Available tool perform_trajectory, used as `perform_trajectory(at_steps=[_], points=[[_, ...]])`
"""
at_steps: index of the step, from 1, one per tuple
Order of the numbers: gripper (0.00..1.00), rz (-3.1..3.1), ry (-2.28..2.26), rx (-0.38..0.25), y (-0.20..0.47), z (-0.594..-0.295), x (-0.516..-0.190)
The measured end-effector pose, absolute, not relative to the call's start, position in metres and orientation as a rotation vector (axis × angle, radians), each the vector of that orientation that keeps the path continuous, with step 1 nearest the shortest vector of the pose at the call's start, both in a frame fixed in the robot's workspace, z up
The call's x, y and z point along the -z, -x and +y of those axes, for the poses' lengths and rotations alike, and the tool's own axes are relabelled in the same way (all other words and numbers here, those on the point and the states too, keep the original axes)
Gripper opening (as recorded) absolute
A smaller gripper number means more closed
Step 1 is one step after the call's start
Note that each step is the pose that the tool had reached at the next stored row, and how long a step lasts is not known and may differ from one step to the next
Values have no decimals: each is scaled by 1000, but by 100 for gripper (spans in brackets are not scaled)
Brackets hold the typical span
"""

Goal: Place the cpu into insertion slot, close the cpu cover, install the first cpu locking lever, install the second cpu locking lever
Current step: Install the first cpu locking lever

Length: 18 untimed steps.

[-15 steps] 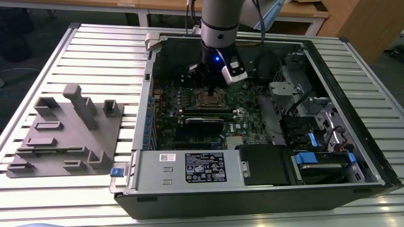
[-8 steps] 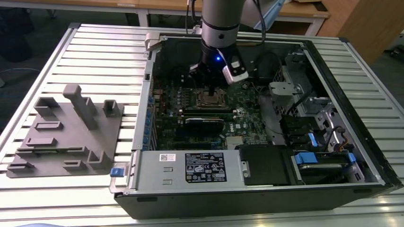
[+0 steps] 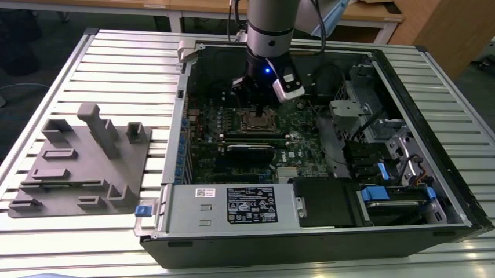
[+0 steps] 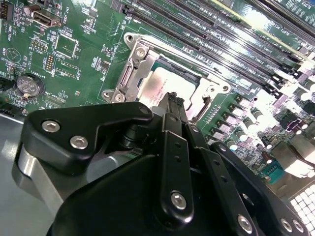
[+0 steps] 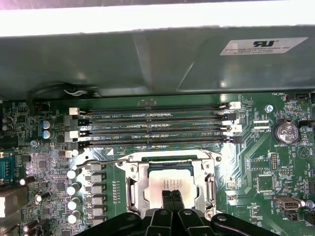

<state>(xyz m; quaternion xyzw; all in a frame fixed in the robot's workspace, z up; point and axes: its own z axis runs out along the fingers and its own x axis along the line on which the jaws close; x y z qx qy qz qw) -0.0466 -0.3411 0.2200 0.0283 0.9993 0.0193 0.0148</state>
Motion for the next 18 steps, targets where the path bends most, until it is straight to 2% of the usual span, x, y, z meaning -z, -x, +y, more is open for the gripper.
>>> perform_trajectory(at_steps=[18], points=[[11, 3110, -88, -60, 47, -341, -232]])
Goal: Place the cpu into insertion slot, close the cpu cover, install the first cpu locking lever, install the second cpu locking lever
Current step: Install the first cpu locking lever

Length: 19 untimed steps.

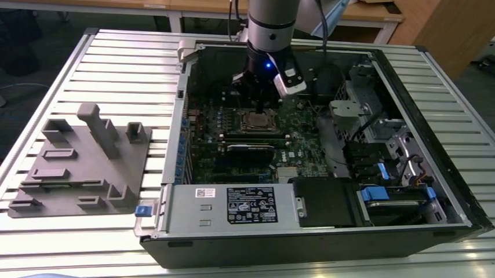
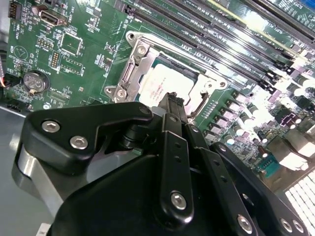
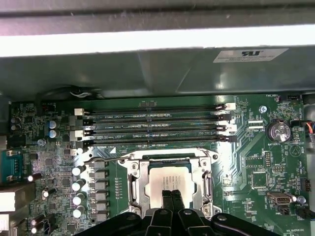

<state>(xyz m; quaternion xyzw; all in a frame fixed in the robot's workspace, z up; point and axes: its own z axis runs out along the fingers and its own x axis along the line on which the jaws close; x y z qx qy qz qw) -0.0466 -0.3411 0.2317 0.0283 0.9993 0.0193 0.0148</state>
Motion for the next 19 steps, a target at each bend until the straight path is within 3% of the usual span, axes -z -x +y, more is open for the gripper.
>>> perform_trajectory(at_steps=[19], points=[[11, 3110, -88, -60, 48, -341, -238]])
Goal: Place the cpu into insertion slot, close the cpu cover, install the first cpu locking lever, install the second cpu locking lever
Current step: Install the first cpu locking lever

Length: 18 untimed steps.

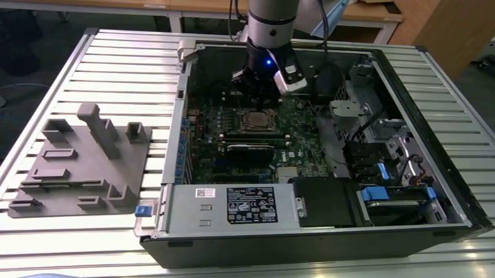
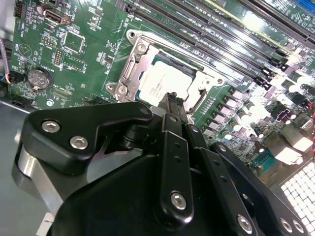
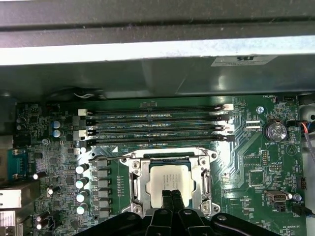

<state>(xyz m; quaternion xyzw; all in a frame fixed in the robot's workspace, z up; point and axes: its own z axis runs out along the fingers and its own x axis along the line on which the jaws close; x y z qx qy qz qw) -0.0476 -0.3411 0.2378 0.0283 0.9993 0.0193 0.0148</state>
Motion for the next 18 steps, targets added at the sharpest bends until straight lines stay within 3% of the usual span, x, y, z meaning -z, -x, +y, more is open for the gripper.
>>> perform_trajectory(at_steps=[18], points=[[11, 3110, -96, -60, 64, -341, -238]])
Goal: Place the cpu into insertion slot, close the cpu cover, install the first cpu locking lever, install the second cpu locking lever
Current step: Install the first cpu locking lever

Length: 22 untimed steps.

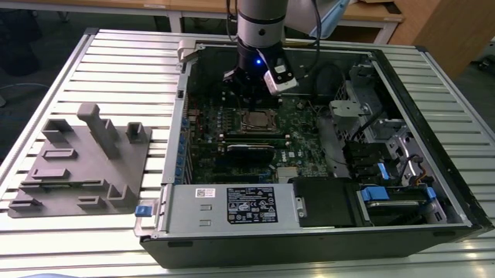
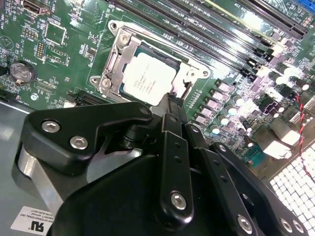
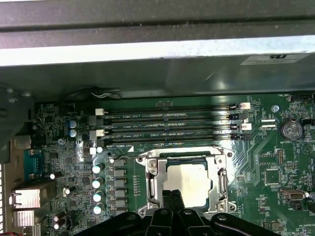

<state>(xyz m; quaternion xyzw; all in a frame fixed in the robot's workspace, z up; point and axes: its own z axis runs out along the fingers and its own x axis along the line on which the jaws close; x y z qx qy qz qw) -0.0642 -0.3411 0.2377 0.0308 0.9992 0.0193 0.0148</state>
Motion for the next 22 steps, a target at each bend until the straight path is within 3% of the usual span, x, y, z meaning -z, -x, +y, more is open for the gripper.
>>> perform_trajectory(at_steps=[22], points=[[11, 3109, -110, -60, 101, -341, -238]])
